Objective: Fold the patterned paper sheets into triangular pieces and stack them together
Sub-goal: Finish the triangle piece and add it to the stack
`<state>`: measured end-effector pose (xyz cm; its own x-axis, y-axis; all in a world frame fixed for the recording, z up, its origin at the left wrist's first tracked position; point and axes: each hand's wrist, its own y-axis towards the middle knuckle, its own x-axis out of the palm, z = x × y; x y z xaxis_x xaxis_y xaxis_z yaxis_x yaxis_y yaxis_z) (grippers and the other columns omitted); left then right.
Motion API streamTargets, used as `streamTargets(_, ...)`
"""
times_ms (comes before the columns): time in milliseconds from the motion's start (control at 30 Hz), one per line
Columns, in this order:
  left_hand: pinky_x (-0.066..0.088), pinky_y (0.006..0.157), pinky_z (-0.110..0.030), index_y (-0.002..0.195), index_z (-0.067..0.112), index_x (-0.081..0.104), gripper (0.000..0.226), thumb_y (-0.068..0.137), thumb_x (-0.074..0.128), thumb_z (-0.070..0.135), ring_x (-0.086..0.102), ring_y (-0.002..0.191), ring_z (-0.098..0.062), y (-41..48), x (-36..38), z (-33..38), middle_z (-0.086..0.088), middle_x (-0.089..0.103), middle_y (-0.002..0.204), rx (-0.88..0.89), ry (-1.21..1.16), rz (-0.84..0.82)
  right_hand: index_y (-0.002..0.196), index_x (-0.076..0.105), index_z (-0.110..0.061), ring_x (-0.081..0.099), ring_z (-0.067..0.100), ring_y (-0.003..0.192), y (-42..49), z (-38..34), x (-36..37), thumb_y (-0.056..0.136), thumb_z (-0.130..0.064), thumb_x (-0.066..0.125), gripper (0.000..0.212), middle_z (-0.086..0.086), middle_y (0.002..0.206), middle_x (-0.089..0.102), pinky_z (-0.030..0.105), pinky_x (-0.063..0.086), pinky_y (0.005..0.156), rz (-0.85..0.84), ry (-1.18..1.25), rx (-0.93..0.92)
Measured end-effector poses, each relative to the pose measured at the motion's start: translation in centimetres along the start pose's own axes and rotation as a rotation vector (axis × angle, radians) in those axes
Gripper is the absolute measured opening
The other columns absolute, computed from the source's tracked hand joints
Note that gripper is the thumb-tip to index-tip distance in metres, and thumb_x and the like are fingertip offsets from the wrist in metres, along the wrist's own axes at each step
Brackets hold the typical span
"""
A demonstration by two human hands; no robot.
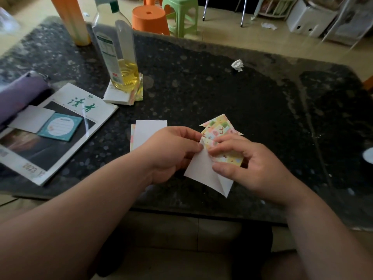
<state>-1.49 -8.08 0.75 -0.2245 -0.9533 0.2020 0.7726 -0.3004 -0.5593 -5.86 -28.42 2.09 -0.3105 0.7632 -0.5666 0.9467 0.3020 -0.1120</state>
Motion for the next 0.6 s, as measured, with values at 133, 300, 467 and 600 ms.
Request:
streamTargets(133, 0.059, 0.065, -0.032, 0.11, 0.012, 0.07, 0.019, 0.095, 0.065, 0.001, 0.075, 0.088, -0.026, -0.13, 0.04, -0.03, -0.014, 0.076, 0.105, 0.036, 0.039, -0.003, 0.102, 0.075, -0.037, 0.05, -0.017, 0.115, 0.2, -0.21, 0.39, 0.09, -0.05, 0.059, 0.024, -0.034, 0.116, 0.061, -0.003, 0.035, 0.087, 0.019, 0.063, 0.029)
streamTargets(300, 0.059, 0.066, -0.033, 0.101, 0.011, 0.07, 0.009, 0.093, 0.072, 0.015, 0.075, 0.081, -0.023, -0.26, 0.16, 0.02, -0.011, 0.078, 0.094, 0.055, 0.064, -0.006, 0.1, 0.077, -0.031, 0.058, -0.006, 0.11, 0.29, -0.03, 0.48, 0.1, -0.019, 0.061, 0.02, -0.021, 0.108, 0.067, 0.004, 0.042, 0.084, -0.003, 0.037, 0.059)
streamTargets(467, 0.06, 0.07, -0.034, 0.093, 0.008, 0.069, 0.004, 0.092, 0.073, 0.01, 0.076, 0.081, -0.023, 0.08, 0.04, -0.17, -0.011, 0.077, 0.089, 0.04, 0.086, 0.02, 0.099, 0.072, -0.039, 0.058, -0.011, 0.103, 0.4, -0.08, 0.82, 0.099, -0.021, 0.065, 0.019, -0.027, 0.106, 0.066, 0.016, 0.047, 0.083, 0.059, 0.017, 0.132)
streamTargets(600, 0.06, 0.078, -0.038, 0.09, 0.006, 0.071, 0.003, 0.091, 0.073, 0.008, 0.077, 0.087, -0.026, 0.26, -0.08, -0.13, -0.013, 0.078, 0.091, 0.027, 0.046, 0.014, 0.101, 0.067, -0.035, 0.067, -0.005, 0.089, 0.78, -0.09, 0.37, 0.095, -0.024, 0.072, 0.014, -0.015, 0.092, 0.073, 0.024, 0.057, 0.078, 0.248, 0.085, 0.217)
